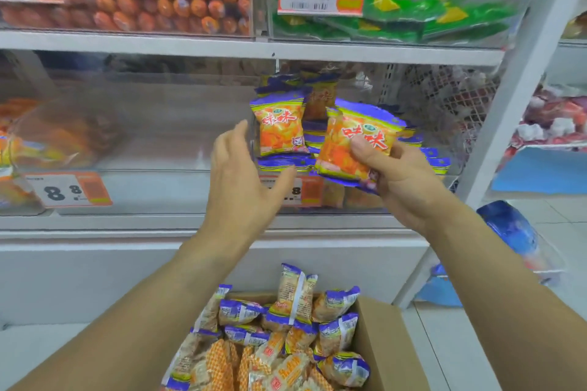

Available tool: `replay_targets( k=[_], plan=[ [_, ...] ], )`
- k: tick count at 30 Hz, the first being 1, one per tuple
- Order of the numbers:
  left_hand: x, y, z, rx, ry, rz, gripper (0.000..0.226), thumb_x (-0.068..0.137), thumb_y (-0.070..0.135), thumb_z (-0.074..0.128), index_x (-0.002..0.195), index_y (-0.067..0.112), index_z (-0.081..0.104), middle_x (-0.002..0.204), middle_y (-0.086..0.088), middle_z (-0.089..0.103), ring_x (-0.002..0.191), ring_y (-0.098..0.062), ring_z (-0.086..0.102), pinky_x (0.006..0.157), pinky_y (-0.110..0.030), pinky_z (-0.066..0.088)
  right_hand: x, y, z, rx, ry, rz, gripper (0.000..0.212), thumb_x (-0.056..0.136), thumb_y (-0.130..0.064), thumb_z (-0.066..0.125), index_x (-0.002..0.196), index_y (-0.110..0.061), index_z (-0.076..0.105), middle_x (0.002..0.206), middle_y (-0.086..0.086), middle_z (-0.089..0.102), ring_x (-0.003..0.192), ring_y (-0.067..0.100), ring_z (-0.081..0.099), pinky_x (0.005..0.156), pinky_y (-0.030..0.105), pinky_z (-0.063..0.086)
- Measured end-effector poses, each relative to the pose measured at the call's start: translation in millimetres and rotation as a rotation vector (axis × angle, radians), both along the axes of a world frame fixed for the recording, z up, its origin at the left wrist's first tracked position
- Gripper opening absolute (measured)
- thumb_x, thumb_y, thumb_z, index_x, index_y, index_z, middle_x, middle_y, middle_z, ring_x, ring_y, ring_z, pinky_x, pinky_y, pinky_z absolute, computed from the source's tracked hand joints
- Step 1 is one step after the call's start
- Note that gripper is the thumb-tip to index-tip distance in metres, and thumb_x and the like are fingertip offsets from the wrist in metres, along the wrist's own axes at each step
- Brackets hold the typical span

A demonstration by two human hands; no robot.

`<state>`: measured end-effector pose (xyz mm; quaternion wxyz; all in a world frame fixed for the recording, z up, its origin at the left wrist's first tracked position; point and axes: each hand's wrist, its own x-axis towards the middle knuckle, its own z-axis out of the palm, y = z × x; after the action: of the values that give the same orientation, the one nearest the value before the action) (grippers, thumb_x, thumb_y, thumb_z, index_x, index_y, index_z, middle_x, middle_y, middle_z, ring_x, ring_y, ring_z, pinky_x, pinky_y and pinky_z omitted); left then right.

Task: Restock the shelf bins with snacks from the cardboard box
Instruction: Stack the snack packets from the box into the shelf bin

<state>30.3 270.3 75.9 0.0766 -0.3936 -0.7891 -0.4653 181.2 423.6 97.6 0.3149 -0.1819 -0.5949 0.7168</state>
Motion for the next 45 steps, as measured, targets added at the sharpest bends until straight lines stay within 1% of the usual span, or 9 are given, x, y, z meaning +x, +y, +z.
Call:
replay_targets(
  k=[3, 7, 11, 14, 18, 21, 27, 37, 45],
  plan=[
    [-11.1, 19.1, -14.4, -0.202, 0.04, 0.009, 0.12, 0.075, 0.055, 0.078, 0.157, 0.005, 0.006, 0.158, -0.009, 0.03, 0.144, -0.024, 0.028, 0.115, -0.035, 0.021, -20.9, 29.5, 8.5, 0.165, -0.038, -0.138, 0.071, 0.058, -0.042, 0.088, 0.116, -0.007, 0.066, 0.109, 0.005, 0.076, 0.103, 0.024, 0.073, 0.085, 0.038, 0.058],
    [-14.7, 31.2, -37.3, -0.172, 0.177, 0.169, 0.115, 0.075, 0.058, 0.076, 0.155, 0.004, 0.015, 0.141, -0.011, 0.051, 0.129, -0.027, 0.043, 0.11, -0.036, 0.021, -59.2, 65.0, 6.9, 0.23, -0.062, -0.223, 0.078, 0.059, -0.036, 0.087, 0.124, -0.006, 0.056, 0.11, 0.005, 0.075, 0.099, 0.018, 0.074, 0.083, 0.036, 0.059],
    [-15.9, 38.0, -44.8, -0.158, 0.232, 0.215, 0.111, 0.073, 0.057, 0.075, 0.154, 0.004, 0.02, 0.128, -0.01, 0.057, 0.118, -0.028, 0.049, 0.109, -0.036, 0.023, -93.7, 98.0, -3.2, 0.273, -0.127, -0.179, 0.026, 0.081, -0.017, 0.081, 0.102, -0.016, 0.065, 0.102, 0.002, 0.076, 0.096, 0.019, 0.073, 0.096, 0.046, 0.056],
    [-17.2, 38.3, -45.6, -0.152, 0.231, 0.197, 0.111, 0.071, 0.058, 0.075, 0.152, 0.004, 0.023, 0.126, -0.01, 0.058, 0.116, -0.029, 0.05, 0.106, -0.034, 0.021, -111.3, 110.4, -8.0, 0.306, -0.183, -0.162, 0.021, 0.085, -0.017, 0.079, 0.099, -0.02, 0.064, 0.104, 0.002, 0.075, 0.099, 0.021, 0.072, 0.099, 0.048, 0.054],
    [-22.2, 38.7, -49.9, -0.174, 0.274, 0.218, 0.107, 0.071, 0.065, 0.057, 0.15, 0.0, 0.027, 0.12, -0.011, 0.059, 0.106, -0.03, 0.052, 0.102, -0.035, 0.024, -120.4, 112.0, -11.8, 0.349, -0.303, -0.29, 0.041, 0.075, -0.038, 0.087, 0.104, -0.017, 0.068, 0.104, 0.008, 0.076, 0.101, 0.035, 0.071, 0.087, 0.057, 0.057],
    [-22.7, 39.5, -50.9, -0.165, 0.285, 0.223, 0.104, 0.073, 0.067, 0.042, 0.149, -0.003, 0.029, 0.117, -0.013, 0.059, 0.1, -0.027, 0.046, 0.099, -0.037, 0.026, -122.2, 112.8, -15.6, 0.416, -0.329, -0.402, 0.08, 0.053, -0.054, 0.091, 0.116, -0.014, 0.062, 0.103, 0.002, 0.074, 0.092, 0.023, 0.073, 0.081, 0.043, 0.061],
    [-22.4, 38.4, -51.8, -0.165, 0.264, 0.186, 0.104, 0.074, 0.067, 0.047, 0.151, -0.001, 0.026, 0.122, -0.011, 0.058, 0.103, -0.024, 0.043, 0.1, -0.036, 0.026, -113.3, 112.7, -10.8, 0.329, -0.339, -0.296, 0.008, 0.093, -0.029, 0.067, 0.094, -0.023, 0.063, 0.095, -0.003, 0.072, 0.082, 0.015, 0.067, 0.06, 0.027, 0.049],
    [-22.8, 38.5, -54.3, -0.174, 0.262, 0.197, 0.103, 0.075, 0.069, 0.042, 0.148, -0.002, 0.03, 0.117, -0.011, 0.06, 0.097, -0.029, 0.052, 0.097, -0.036, 0.027, -114.5, 102.0, -9.3, 0.345, -0.281, -0.368, 0.019, 0.097, -0.026, 0.066, 0.082, -0.018, 0.057, 0.075, 0.005, 0.058, 0.054, 0.018, 0.049, 0.04, 0.016, 0.04],
    [-25.1, 39.7, -54.4, -0.156, 0.284, 0.186, 0.103, 0.075, 0.069, 0.043, 0.148, -0.002, 0.029, 0.116, -0.011, 0.061, 0.095, -0.028, 0.052, 0.096, -0.034, 0.027, -109.7, 107.4, -5.6, 0.568, -0.475, -0.496, 0.045, 0.091, -0.049, 0.068, 0.118, -0.013, 0.069, 0.1, 0.0, 0.07, 0.091, 0.021, 0.068, 0.086, 0.039, 0.055]
  ],
)
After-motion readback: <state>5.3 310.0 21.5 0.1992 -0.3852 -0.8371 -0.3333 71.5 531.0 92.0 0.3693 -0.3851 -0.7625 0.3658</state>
